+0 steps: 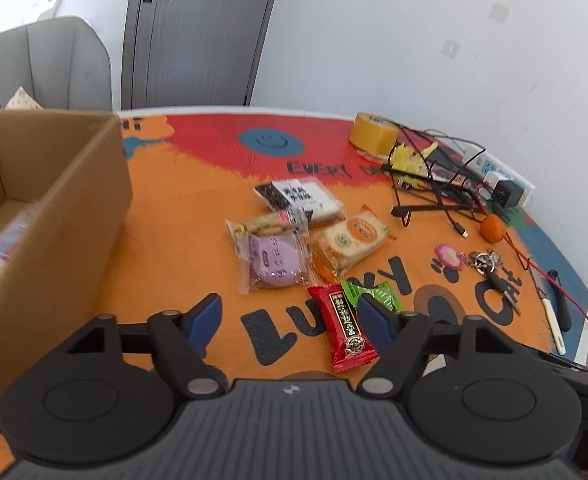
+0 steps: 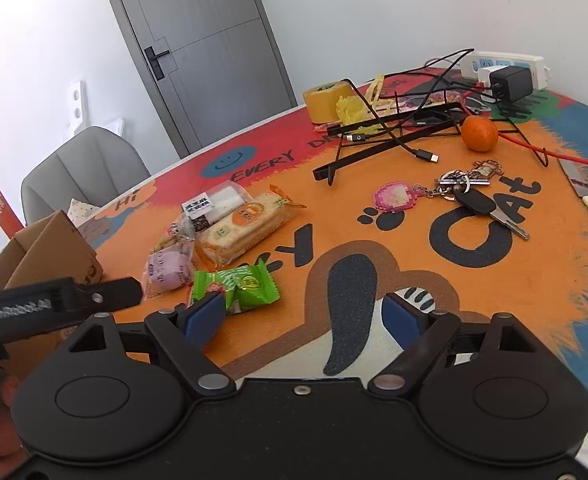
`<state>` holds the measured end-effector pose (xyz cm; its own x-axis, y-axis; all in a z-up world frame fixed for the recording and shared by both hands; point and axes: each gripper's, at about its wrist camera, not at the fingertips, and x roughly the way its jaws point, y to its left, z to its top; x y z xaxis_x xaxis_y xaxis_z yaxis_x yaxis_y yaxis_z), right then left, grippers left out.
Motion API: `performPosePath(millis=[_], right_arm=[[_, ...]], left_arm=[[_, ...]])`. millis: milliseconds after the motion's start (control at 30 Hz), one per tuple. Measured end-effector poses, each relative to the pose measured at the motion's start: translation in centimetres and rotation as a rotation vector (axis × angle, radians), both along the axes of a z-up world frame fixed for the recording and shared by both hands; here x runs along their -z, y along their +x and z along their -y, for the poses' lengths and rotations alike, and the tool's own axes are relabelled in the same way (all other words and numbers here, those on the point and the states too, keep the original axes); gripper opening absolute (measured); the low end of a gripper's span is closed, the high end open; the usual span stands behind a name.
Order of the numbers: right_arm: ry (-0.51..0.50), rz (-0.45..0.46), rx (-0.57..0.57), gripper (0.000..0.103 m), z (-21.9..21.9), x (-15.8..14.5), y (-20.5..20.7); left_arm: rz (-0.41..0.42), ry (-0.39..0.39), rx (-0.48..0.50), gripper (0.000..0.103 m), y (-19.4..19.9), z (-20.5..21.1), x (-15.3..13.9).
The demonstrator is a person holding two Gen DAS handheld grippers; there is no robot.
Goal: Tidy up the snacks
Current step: 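Move both tools back to the snack pile, then grasp the red snack bar with the left tool while the right tool grasps the green packet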
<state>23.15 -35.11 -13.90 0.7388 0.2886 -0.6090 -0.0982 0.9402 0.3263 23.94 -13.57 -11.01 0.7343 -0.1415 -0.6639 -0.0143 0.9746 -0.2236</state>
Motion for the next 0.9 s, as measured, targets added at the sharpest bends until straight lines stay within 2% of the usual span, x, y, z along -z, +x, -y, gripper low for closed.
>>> performPosePath(millis=[133,467,667,800,900], right_arm=[[0.012,-0.006,0.002,0.083,0.6,0.3,0.6],[0.041,-0.001,-0.012,0.083,0.5,0.5,1.8],[0.032,0.001,-0.032,0.082,-0.6,0.5,2.6],[0.027,0.006,-0.050,0.082,-1.4,0.4,3.0],[0.019,0.007,-0.063,0.080,-2.0,0.4,3.3]], left_arm=[[-0.026,-0.003,0.015,0.061,1.1,1.0,1.0],[-0.052,0.023,0.046,0.056,2.0,2.3,2.6],[-0.037,0.033,0.059,0.041,2.0,1.5,2.4],[-0.032,0.044,0.064,0.025,1.9,1.3,2.2],[-0.044,0.037,0.061,0.023,1.8,0.8,2.0]])
